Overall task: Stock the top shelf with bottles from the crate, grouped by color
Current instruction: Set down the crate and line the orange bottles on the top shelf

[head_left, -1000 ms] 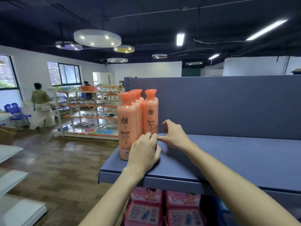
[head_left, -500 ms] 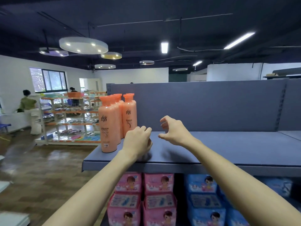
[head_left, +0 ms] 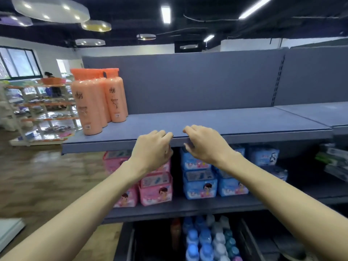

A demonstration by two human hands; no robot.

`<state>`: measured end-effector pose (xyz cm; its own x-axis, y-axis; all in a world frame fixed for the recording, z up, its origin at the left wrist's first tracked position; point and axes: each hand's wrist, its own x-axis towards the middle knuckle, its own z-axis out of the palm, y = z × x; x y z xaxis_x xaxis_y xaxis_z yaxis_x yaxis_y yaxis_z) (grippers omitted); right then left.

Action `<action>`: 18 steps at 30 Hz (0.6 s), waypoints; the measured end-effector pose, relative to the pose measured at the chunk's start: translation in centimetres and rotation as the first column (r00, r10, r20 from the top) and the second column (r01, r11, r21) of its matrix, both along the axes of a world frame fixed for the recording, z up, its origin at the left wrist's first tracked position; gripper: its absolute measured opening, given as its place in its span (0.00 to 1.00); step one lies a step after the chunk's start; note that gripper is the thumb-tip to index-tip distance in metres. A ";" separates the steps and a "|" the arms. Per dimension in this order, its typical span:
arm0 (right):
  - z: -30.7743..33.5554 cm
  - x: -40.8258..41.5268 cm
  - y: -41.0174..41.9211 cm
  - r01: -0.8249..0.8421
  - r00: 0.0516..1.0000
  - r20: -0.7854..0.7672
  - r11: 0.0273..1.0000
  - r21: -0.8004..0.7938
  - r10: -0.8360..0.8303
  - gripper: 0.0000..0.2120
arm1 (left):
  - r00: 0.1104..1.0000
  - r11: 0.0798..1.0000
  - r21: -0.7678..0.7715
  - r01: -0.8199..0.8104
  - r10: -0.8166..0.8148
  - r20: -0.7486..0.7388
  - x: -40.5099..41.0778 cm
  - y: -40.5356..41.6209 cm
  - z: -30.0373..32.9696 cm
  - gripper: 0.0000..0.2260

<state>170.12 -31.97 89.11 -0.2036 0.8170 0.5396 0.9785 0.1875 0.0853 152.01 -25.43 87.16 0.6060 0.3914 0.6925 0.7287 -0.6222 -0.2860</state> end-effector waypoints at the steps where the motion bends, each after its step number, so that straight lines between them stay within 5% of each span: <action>1: -1.1 0.2 -0.9 -0.011 1.000 0.008 1.000 0.007 0.011 0.12 | 1.000 1.000 -0.017 0.015 -0.015 -0.011 0.5 -0.7 -0.8 0.09; 12: -14.4 4.4 -5.3 0.144 0.988 0.105 0.936 -0.321 -0.116 0.21 | 0.984 0.922 -0.387 -0.007 -0.061 -0.165 3.7 -4.7 -14.4 0.13; 18: -22.7 4.5 -7.3 0.188 0.982 0.085 0.833 -0.521 -0.169 0.26 | 0.978 0.762 -0.633 -0.136 0.002 -0.209 2.7 -6.7 -21.8 0.13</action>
<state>174.63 -39.27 66.45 -0.0371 0.9992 0.0152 0.9977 0.0362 0.0578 154.68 -32.12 65.34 0.6486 0.7479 0.1416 0.7524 -0.6580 0.0290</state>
